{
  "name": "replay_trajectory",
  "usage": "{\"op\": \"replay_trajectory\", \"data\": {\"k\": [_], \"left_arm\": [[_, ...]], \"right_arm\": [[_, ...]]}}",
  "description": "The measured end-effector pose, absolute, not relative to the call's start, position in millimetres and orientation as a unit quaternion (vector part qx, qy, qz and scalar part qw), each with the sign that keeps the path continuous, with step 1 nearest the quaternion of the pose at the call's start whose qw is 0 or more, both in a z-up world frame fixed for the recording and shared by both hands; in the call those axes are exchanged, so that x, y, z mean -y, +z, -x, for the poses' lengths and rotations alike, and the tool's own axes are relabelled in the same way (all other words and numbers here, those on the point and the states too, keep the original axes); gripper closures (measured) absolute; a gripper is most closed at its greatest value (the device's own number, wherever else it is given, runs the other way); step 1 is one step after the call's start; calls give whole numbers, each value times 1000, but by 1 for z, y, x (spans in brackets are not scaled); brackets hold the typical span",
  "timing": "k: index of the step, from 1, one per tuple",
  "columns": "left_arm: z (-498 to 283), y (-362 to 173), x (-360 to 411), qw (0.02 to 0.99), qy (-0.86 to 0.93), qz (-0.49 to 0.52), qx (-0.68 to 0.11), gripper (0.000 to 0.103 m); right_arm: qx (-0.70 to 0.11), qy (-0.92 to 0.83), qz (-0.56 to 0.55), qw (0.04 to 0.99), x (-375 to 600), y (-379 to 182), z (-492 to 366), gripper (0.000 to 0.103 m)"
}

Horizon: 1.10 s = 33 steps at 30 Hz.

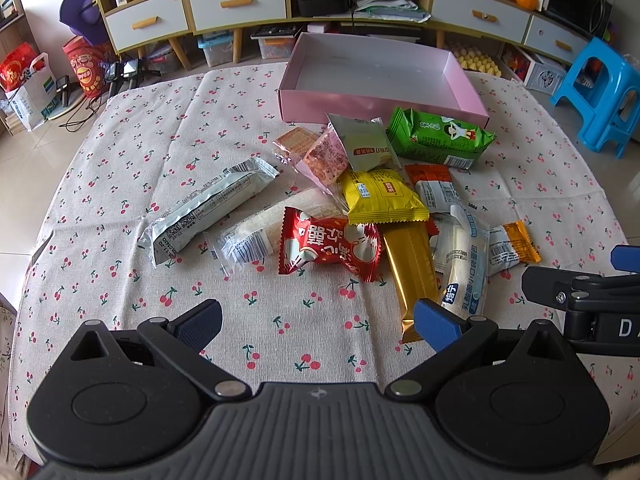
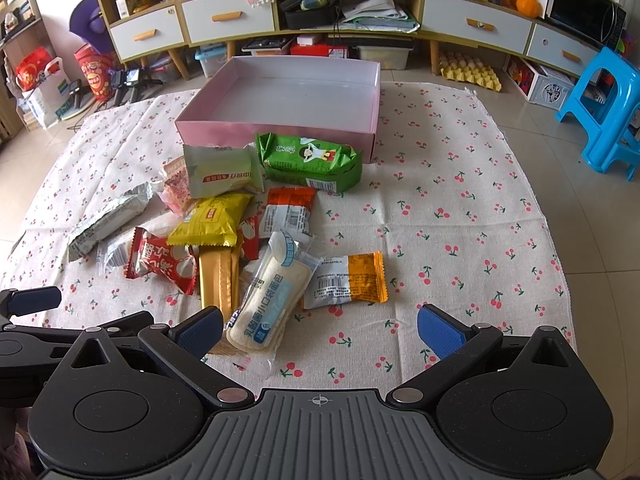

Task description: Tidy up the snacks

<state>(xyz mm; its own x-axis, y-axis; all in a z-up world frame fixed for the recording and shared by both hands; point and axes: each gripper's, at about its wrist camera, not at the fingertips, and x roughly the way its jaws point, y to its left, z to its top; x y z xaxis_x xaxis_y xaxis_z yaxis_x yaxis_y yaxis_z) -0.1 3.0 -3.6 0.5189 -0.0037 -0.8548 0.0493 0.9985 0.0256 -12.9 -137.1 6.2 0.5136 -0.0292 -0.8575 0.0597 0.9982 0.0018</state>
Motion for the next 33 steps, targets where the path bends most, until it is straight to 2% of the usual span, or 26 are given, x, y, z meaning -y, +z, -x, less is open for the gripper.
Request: {"op": "replay_trajectory", "data": {"k": [24,33], "left_arm": [[1,-6,-6,872,-16,-16,-490,1],[-15,5,-21,881,-16,-26,-472,1]], "right_arm": [[-490,-26,-20,871,140,8,11,0],[-497,-19,-45,866,156,11,-15,0]]}}
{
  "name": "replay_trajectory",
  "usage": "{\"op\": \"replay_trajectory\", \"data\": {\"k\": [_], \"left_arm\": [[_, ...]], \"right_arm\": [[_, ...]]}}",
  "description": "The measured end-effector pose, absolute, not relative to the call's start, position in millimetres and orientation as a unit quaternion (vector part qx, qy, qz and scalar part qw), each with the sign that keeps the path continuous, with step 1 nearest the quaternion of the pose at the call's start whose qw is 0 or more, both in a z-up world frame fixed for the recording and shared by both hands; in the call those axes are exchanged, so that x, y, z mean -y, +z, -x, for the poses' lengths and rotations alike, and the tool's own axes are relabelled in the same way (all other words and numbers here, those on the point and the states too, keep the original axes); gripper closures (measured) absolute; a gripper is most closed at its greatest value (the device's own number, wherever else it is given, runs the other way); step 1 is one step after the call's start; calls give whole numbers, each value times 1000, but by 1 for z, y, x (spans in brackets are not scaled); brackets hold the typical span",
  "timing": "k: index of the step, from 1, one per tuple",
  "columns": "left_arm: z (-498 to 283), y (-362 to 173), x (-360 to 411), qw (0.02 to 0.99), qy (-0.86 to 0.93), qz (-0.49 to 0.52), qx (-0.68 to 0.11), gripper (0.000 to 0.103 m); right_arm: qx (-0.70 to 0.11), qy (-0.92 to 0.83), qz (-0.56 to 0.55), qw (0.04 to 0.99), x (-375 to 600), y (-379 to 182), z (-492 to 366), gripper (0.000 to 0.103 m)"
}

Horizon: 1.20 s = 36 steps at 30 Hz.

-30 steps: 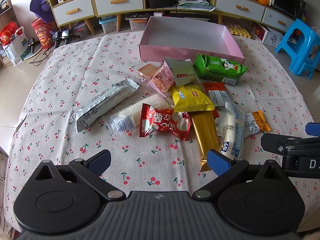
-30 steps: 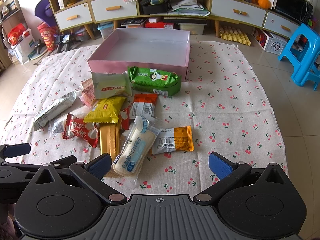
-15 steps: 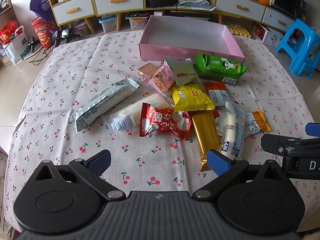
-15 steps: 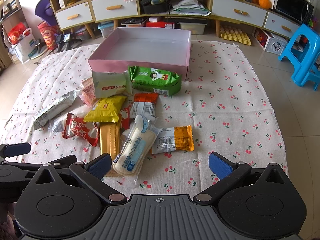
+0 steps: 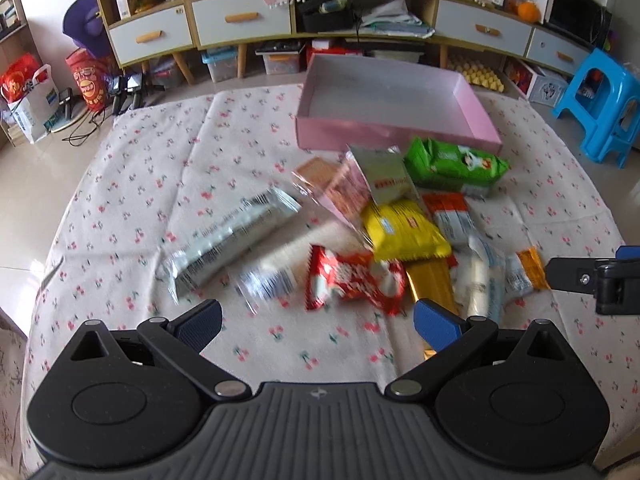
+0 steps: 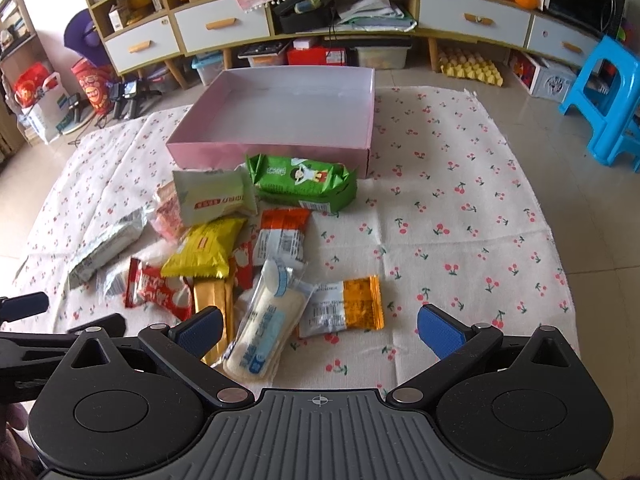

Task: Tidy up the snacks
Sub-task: 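Grasp the silver-wrapped bar with the left tool while the right tool grasps the cream packet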

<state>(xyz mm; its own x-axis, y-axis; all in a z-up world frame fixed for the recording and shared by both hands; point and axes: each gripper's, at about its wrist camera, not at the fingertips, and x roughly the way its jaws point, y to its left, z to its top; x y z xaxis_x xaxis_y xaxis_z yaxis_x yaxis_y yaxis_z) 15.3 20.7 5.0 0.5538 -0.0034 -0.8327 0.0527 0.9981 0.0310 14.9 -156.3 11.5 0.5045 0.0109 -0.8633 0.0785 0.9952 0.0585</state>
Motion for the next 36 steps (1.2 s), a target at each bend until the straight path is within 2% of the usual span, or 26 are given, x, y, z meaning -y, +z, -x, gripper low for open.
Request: {"op": "replay_trajectory", "data": {"k": [9,13,20,27,31,36], "left_arm": [[-56,3,-44,868,-12,-36,-495,1],[-75,-5,-57,869,1,-35,-493,1],[-104,-20,-78,856,-33,-58,-513,21],[-113,-25,-100,851,-83,-21,-517,34],[-118,-31,-105,845,-94,-24,-526,44],[-119,-41,-105,834,-97,-44,-542,48]], "right_arm": [[-504,-9,-40,863,168,7,-53,0],[-519,-2,-91,850,175,-2,-72,0],[-534,36,-260,804,175,-18,-105,0],[-525,39,-317,789,157,-33,-132,2],[-521,36,-347,779,151,-44,-141,11],[-517,28,-366,773,141,-57,-149,19]]}}
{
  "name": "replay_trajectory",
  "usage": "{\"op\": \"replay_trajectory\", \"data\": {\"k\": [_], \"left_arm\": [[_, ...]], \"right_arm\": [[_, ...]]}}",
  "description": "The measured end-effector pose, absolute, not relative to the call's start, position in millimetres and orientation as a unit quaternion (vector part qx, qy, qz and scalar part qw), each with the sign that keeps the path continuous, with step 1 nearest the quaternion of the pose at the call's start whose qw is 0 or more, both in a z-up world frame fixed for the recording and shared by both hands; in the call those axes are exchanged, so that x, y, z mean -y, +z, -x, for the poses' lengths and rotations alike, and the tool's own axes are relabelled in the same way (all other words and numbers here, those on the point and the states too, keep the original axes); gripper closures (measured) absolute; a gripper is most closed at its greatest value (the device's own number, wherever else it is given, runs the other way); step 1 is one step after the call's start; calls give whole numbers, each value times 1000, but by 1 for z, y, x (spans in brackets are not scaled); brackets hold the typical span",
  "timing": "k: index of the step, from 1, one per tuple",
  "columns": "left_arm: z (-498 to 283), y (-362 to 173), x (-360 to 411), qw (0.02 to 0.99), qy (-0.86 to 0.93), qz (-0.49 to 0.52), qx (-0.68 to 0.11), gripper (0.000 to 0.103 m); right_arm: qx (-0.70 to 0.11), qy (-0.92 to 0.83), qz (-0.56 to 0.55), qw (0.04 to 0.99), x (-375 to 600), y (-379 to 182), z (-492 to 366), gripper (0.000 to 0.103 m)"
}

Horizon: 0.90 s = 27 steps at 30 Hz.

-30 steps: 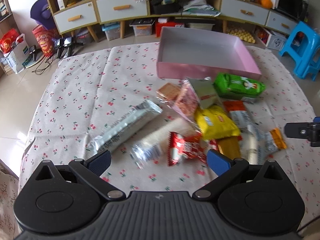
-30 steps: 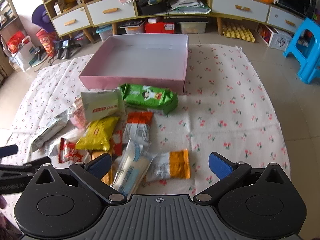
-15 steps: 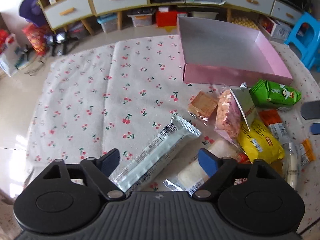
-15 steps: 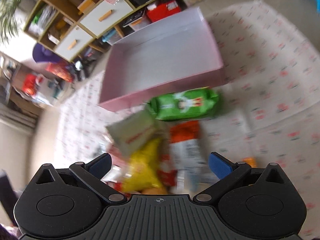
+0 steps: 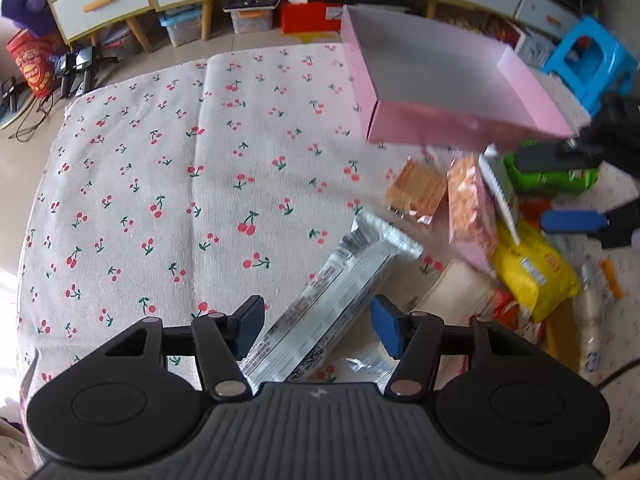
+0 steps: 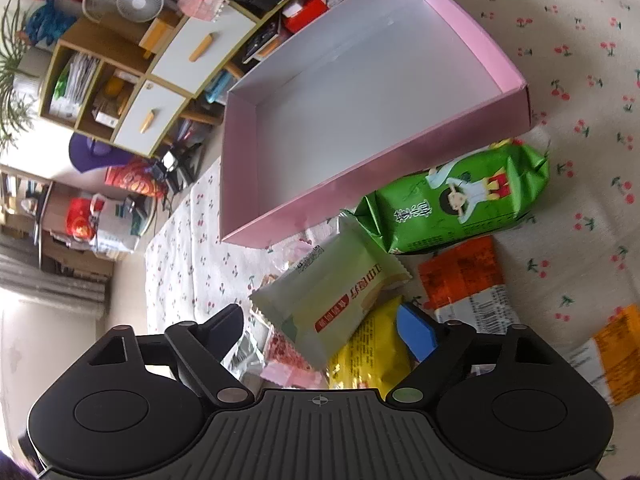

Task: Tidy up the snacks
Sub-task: 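Grasp the silver-wrapped bar with the left tool while the right tool grasps the cream packet, then carry both snacks into the pink box and open both tools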

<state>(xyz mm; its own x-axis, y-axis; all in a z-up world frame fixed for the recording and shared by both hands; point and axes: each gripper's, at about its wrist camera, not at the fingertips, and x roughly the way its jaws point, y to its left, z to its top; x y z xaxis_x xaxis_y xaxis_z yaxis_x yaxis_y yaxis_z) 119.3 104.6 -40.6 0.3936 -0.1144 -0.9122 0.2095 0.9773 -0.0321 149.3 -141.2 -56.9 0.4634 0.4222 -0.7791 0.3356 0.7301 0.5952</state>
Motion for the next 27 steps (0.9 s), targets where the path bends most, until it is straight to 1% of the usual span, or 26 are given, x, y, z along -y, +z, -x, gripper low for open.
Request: {"op": "replay_trajectory", "data": {"k": [1,5,8,13,18,20,21,22,25,26,27], "left_arm": [[-119,-42,-105,832,-97,-49,-543,48],[-118,-45,-107,830,-97,-54,-546,47],[-117,-45,-107,831,-97,-55,-545,46],[-120,-48,-107,826,-95,-55,-553,47],[-119,-51,-106,822,-87,-68,-558,46],[-119,-51,-106,822,-84,-64,-559,46],[-118,-51,-107,823,-83,-63,-559,47],[-118,-51,-107,823,-84,-63,-558,48],[-117,-50,-106,825,-85,-63,-555,56],[-117,-49,-105,826,-86,-65,-554,60],[-117,-49,-105,826,-84,-65,-553,62]], "right_arm": [[-516,24,-369,773,141,-59,-150,21],[-506,2,-377,776,141,-66,-151,23],[-496,-12,-395,773,144,-71,-152,24],[-484,-27,-421,767,151,-78,-150,24],[-482,-38,-409,774,146,-81,-152,29],[-480,-38,-405,777,145,-79,-154,34],[-480,-39,-401,779,145,-79,-154,37],[-480,-40,-398,780,145,-79,-154,41],[-477,-32,-403,780,147,-79,-153,50],[-476,-30,-403,781,147,-78,-153,52],[-476,-28,-402,782,147,-77,-153,52]]}}
